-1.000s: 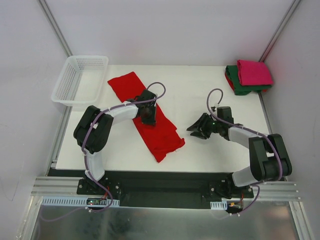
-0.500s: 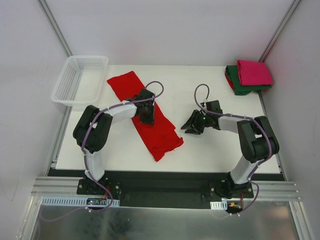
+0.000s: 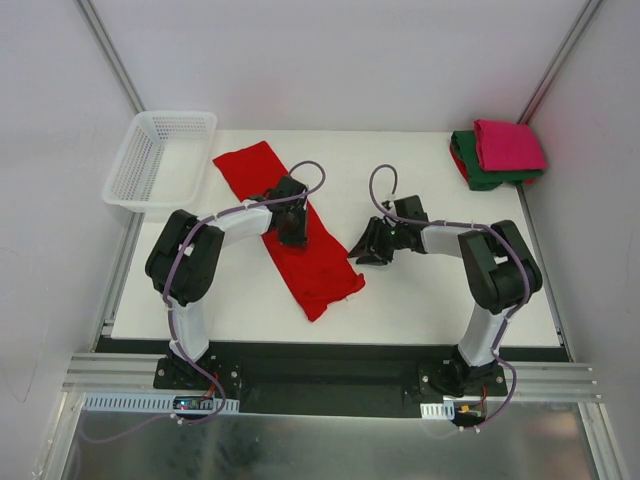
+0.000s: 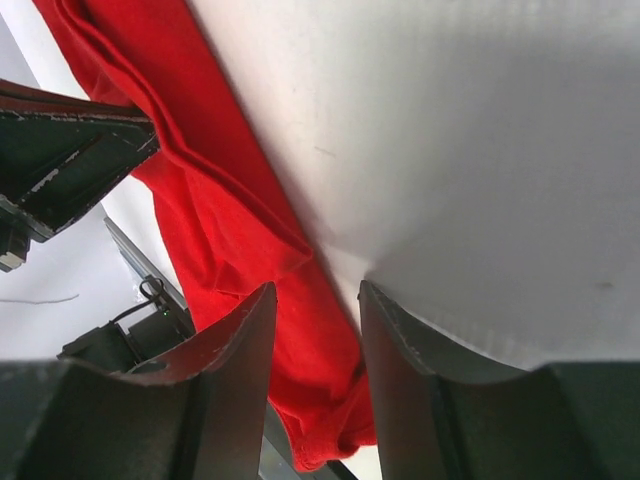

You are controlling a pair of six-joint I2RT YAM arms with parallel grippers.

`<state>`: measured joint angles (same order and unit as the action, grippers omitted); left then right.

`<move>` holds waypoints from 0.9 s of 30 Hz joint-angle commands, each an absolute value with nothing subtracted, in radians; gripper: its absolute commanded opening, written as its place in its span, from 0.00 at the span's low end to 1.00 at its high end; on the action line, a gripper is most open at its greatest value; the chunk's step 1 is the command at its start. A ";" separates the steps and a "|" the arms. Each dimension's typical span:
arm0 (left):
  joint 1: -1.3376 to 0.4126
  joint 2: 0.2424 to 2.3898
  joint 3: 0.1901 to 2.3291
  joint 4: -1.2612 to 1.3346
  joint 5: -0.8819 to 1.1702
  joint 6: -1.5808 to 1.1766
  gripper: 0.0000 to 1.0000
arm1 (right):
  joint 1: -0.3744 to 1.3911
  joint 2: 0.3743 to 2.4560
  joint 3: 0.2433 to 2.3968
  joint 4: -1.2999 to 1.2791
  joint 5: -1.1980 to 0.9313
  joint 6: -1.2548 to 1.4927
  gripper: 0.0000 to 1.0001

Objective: Fold and stack the t-shirts
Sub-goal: Fold the other side of the tshirt into a rectangle

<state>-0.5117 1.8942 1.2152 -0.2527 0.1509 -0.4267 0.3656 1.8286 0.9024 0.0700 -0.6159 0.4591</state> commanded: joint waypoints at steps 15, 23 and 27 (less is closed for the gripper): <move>-0.485 1.928 1.256 -0.279 0.152 -0.420 0.00 | 0.449 1.845 0.801 0.044 -0.578 0.430 0.43; -0.479 1.936 1.266 -0.279 0.155 -0.423 0.00 | 0.454 1.786 0.739 0.038 -0.583 0.429 0.42; -0.477 1.940 1.269 -0.279 0.156 -0.425 0.00 | 0.456 1.776 0.724 0.037 -0.589 0.430 0.38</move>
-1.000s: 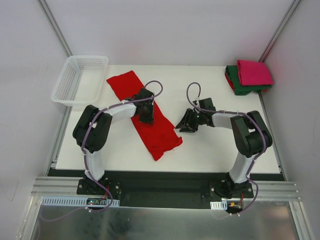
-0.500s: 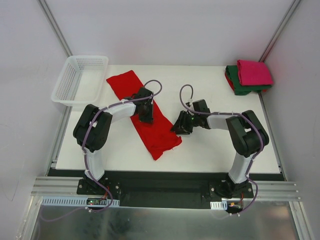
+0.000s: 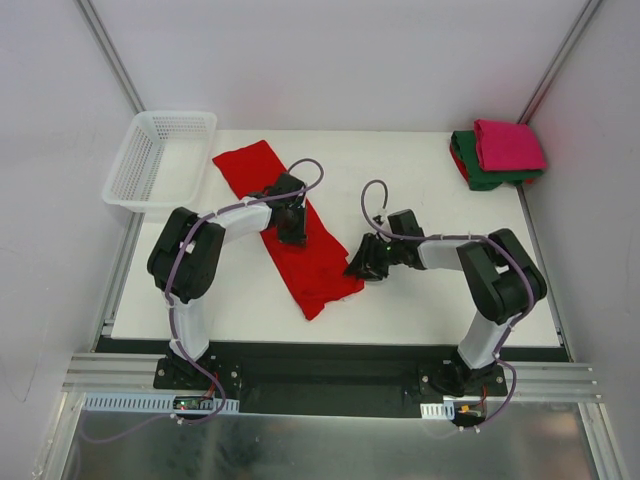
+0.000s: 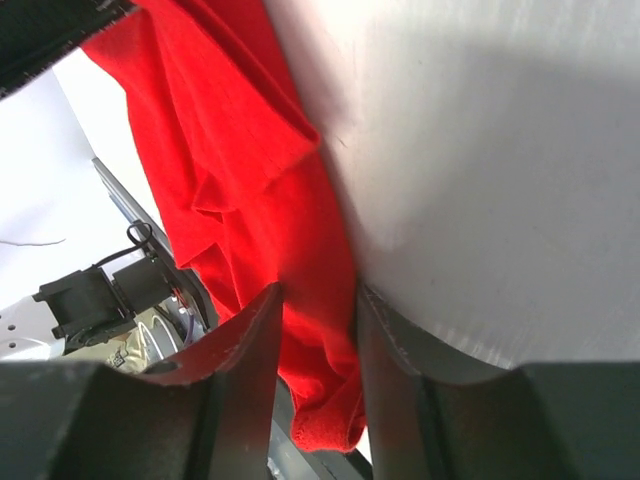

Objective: Fold and stack the t-shirts
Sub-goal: Fold the other side of the tshirt into a rectangle

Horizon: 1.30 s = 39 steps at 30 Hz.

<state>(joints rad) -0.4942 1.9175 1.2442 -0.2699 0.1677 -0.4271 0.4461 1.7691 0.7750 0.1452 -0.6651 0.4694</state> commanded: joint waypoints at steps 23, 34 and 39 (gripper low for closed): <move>-0.465 1.942 1.264 -0.279 0.150 -0.428 0.00 | 0.459 1.625 0.597 0.005 -0.577 0.433 0.36; -0.463 1.942 1.259 -0.279 0.147 -0.429 0.00 | 0.457 1.537 0.546 -0.037 -0.572 0.446 0.36; -0.463 1.944 1.261 -0.281 0.150 -0.431 0.00 | 0.459 1.490 0.529 -0.067 -0.561 0.448 0.36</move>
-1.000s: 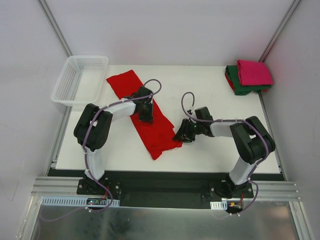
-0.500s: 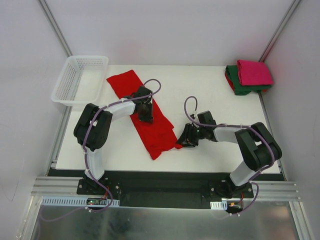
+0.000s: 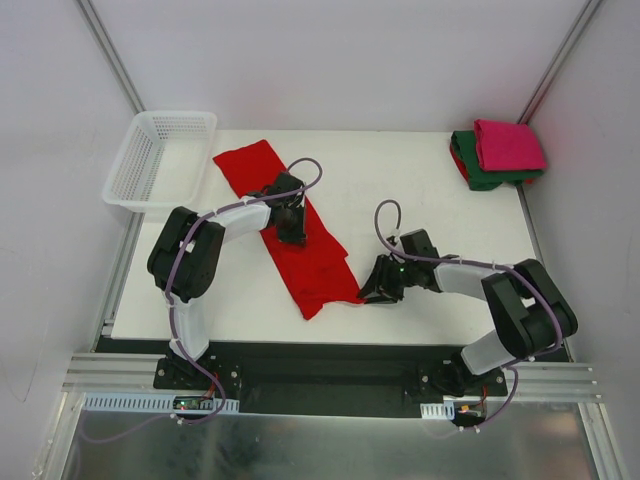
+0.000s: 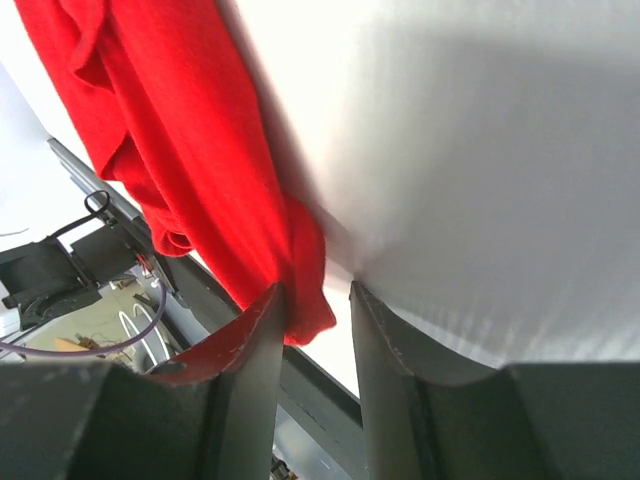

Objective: Fold and stack the t-shirts
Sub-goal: Fold the other side of the tshirt into a rectangle

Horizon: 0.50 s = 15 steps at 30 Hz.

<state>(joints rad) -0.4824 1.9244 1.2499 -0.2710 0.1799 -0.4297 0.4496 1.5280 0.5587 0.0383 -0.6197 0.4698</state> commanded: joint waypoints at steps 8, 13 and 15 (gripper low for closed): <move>-0.462 1.941 1.256 -0.279 0.152 -0.431 0.00 | 0.457 1.346 0.548 -0.243 -0.493 0.387 0.36; -0.462 1.937 1.252 -0.279 0.147 -0.433 0.00 | 0.451 1.263 0.591 -0.311 -0.356 0.328 0.38; -0.463 1.936 1.252 -0.278 0.149 -0.433 0.00 | 0.437 1.285 0.609 -0.293 -0.334 0.322 0.38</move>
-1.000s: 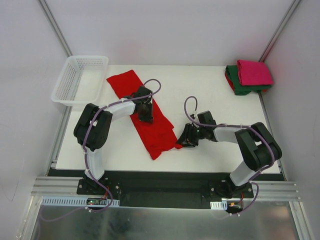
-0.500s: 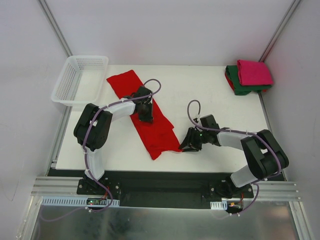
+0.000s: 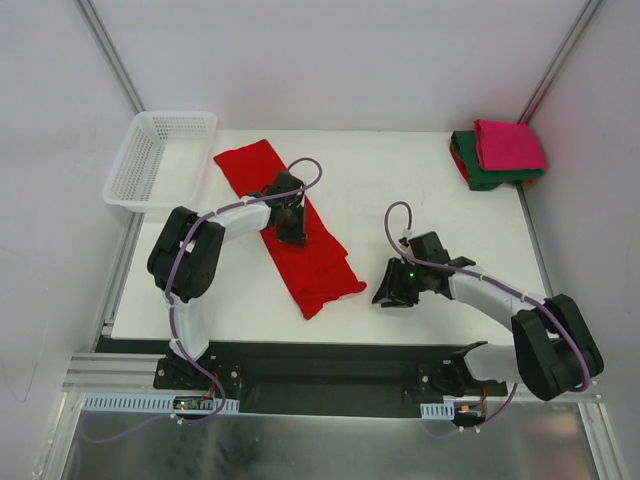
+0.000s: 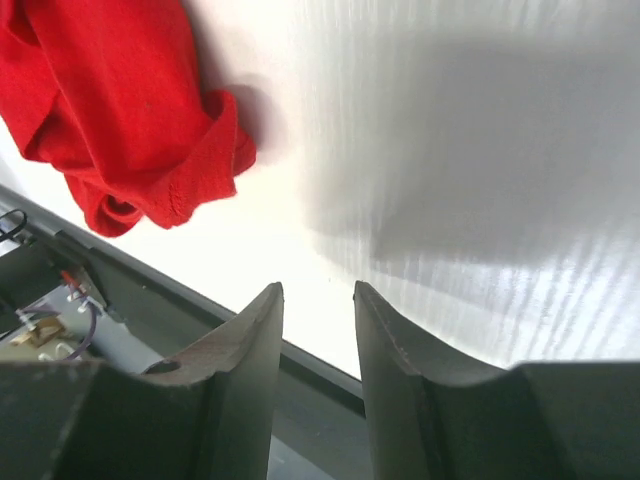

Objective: Fold and stack the t-shirts
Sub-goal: Fold the other side of the tshirt into a rectangle

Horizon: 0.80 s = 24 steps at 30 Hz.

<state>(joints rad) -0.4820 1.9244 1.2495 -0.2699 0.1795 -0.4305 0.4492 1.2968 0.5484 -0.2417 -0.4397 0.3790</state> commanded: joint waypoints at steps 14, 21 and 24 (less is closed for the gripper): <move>-0.460 1.916 1.235 -0.278 0.143 -0.430 0.00 | 0.403 1.618 0.727 -0.040 -0.353 0.370 0.38; -0.454 1.916 1.233 -0.278 0.143 -0.426 0.00 | 0.400 1.729 0.784 -0.005 -0.400 0.385 0.38; -0.451 1.916 1.233 -0.279 0.140 -0.425 0.00 | 0.399 1.773 0.785 0.049 -0.452 0.406 0.38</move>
